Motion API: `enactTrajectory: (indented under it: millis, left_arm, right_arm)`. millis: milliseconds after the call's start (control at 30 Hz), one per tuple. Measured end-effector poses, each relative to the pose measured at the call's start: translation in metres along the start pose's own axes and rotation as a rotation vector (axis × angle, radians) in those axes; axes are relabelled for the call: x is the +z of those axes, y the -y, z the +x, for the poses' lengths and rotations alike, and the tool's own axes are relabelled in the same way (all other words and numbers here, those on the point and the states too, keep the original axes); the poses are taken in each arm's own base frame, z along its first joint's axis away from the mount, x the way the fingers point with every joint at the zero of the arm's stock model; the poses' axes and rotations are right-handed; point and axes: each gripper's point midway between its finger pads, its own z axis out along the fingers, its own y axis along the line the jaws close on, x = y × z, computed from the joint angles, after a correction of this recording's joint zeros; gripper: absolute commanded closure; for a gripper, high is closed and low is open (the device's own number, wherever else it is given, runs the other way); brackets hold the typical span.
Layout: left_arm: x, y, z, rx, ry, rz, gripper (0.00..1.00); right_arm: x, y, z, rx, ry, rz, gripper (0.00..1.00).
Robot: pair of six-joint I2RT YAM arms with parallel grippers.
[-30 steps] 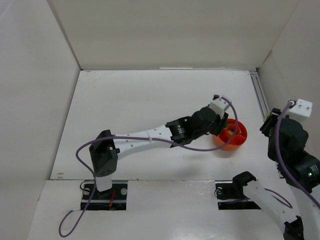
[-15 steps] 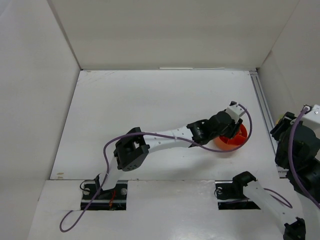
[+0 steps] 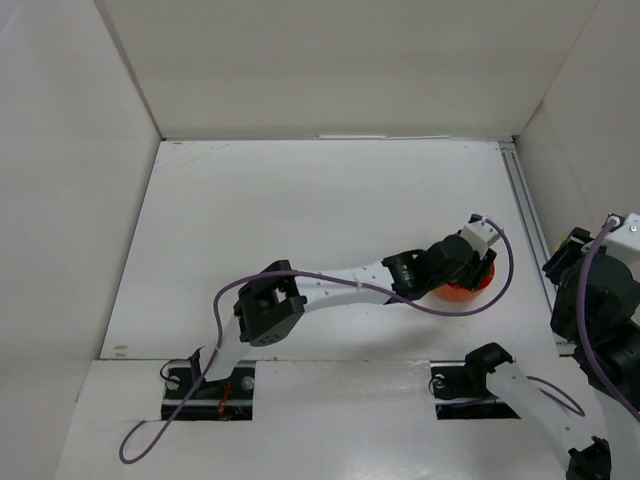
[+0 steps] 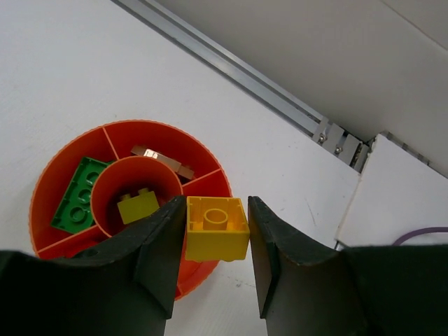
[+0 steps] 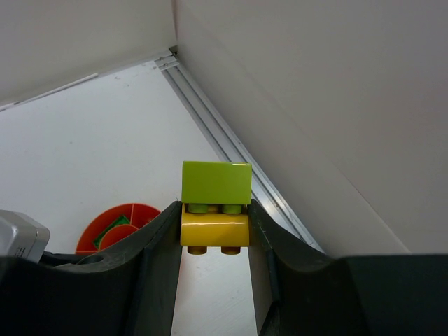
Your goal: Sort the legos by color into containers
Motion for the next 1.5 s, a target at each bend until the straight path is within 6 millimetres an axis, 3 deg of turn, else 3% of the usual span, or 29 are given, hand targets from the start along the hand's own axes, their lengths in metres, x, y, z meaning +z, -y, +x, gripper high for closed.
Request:
enactTrajectory:
  millis: [200,467,733,900,1033,1067,1133,1233,1300,1400,1500]
  left_arm:
    - [0.005,0.004,0.003,-0.027,0.018,-0.01,0.59]
    - [0.011,-0.004,0.011,-0.057,0.024,-0.055,0.58]
    - [0.007,-0.013,0.014,-0.072,0.035,-0.099,0.35]
    - [-0.029,-0.028,0.012,-0.054,0.018,-0.133,0.19]
    - [-0.085,-0.045,-0.03,-0.083,0.075,-0.105,0.12]
    - [-0.102,-0.055,-0.045,-0.099,0.099,-0.091,0.07]
    - [-0.131,-0.082,-0.075,-0.13,0.158,-0.068,0.07]
    - [-0.173,-0.127,-0.098,-0.133,0.22,-0.044,0.0]
    - [-0.19,-0.134,-0.092,-0.089,0.209,0.002,0.0]
    - [-0.2,-0.104,-0.063,0.01,0.135,0.168,0.0]
    - [-0.205,-0.078,-0.039,0.092,0.071,0.305,0.0]
  right_arm:
    - [0.0,0.0,0.001,-0.013,-0.001,0.0,0.97]
    - [-0.001,0.002,0.0,-0.016,0.002,-0.001,0.97]
    - [0.001,-0.001,0.005,-0.048,-0.003,-0.011,0.97]
    - [0.003,-0.015,0.005,-0.093,0.005,-0.087,0.98]
    - [0.004,-0.05,0.005,-0.172,0.023,-0.269,1.0]
    - [0.003,-0.063,0.006,-0.193,0.027,-0.33,1.0]
    - [0.001,-0.089,0.008,-0.246,0.027,-0.455,1.0]
    - [0.0,-0.139,0.017,-0.328,0.014,-0.664,1.0]
    - [-0.006,-0.177,0.031,-0.378,-0.008,-0.84,1.0]
    - [-0.023,-0.229,0.055,-0.415,-0.047,-1.118,1.0]
    - [-0.042,-0.268,0.071,-0.424,-0.088,-1.362,1.0]
